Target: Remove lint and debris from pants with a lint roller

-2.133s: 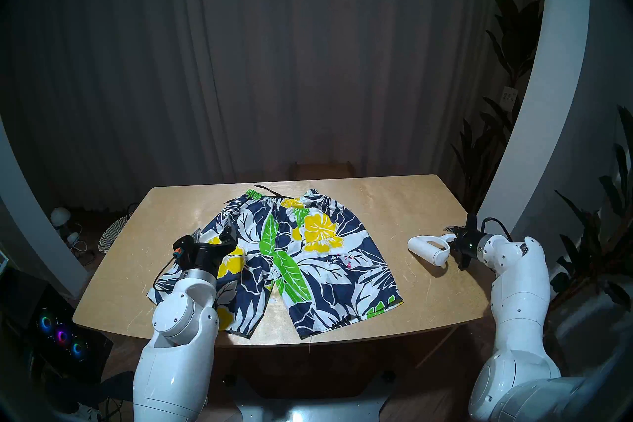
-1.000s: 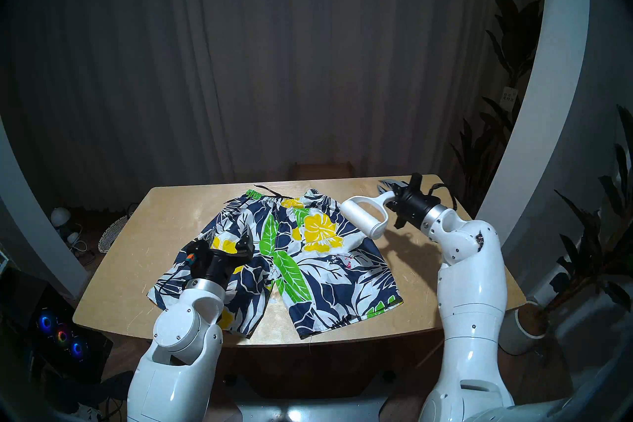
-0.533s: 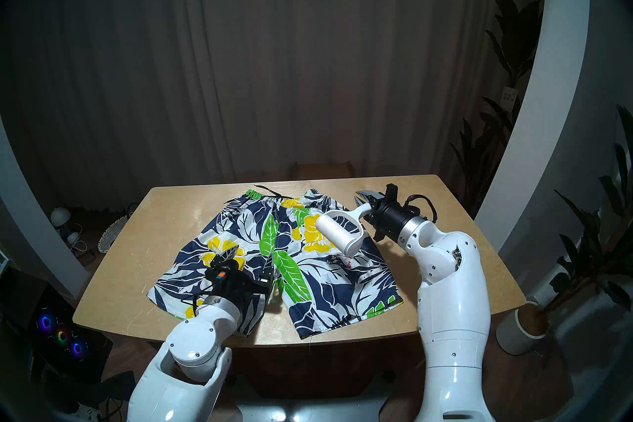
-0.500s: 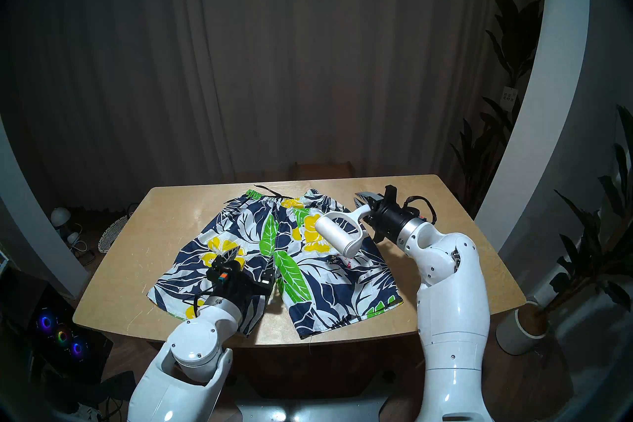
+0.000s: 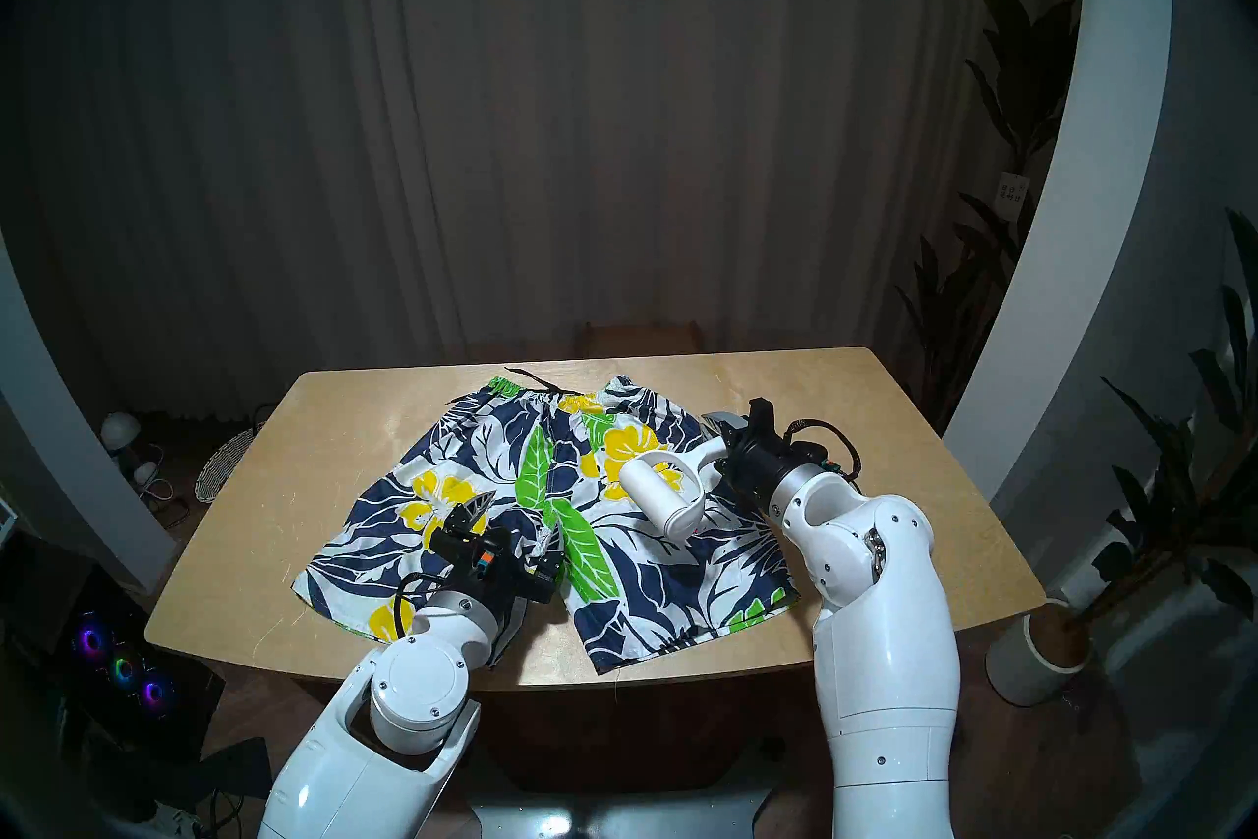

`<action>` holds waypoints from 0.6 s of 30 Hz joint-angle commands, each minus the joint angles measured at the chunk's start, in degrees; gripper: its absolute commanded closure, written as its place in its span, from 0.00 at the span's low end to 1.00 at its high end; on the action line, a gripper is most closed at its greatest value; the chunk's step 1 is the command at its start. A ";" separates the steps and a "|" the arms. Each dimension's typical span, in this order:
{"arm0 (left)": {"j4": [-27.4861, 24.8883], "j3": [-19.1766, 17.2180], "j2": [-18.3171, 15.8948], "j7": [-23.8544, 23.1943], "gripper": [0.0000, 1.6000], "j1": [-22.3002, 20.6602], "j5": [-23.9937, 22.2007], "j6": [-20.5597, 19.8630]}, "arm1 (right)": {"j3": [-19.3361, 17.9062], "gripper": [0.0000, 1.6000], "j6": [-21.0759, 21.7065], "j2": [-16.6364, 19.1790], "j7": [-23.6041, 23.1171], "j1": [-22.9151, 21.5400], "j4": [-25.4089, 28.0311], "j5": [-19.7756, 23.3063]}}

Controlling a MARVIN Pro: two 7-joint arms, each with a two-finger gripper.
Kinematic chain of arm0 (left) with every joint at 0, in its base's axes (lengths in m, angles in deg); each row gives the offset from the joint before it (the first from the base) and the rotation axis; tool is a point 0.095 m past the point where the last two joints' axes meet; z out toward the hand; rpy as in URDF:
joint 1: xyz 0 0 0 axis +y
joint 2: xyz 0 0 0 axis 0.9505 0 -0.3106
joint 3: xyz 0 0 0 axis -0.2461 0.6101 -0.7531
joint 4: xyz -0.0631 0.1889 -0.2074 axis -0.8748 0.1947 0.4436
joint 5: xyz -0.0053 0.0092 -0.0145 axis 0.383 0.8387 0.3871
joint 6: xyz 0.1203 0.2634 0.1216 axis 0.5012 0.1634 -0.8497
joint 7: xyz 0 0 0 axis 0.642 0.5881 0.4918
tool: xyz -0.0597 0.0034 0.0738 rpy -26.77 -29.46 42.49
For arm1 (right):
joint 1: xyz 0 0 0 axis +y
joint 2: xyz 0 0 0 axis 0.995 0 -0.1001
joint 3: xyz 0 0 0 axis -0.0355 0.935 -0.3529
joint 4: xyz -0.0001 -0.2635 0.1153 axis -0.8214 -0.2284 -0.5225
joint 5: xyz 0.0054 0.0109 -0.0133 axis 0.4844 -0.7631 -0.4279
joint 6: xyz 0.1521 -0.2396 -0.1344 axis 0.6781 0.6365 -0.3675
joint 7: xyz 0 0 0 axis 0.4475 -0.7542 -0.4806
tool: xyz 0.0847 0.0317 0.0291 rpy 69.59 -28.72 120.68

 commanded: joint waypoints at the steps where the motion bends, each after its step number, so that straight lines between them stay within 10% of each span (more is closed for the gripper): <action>1: 1.38 1.92 -0.07 2.62 0.00 -4.33 5.47 0.16 | 2.85 1.00 -5.25 -0.33 -2.94 1.89 3.76 -2.55; 18: 7.03 6.35 3.04 13.15 0.00 -9.59 15.43 2.74 | 10.10 1.00 -20.50 0.02 -13.26 3.47 4.79 -14.63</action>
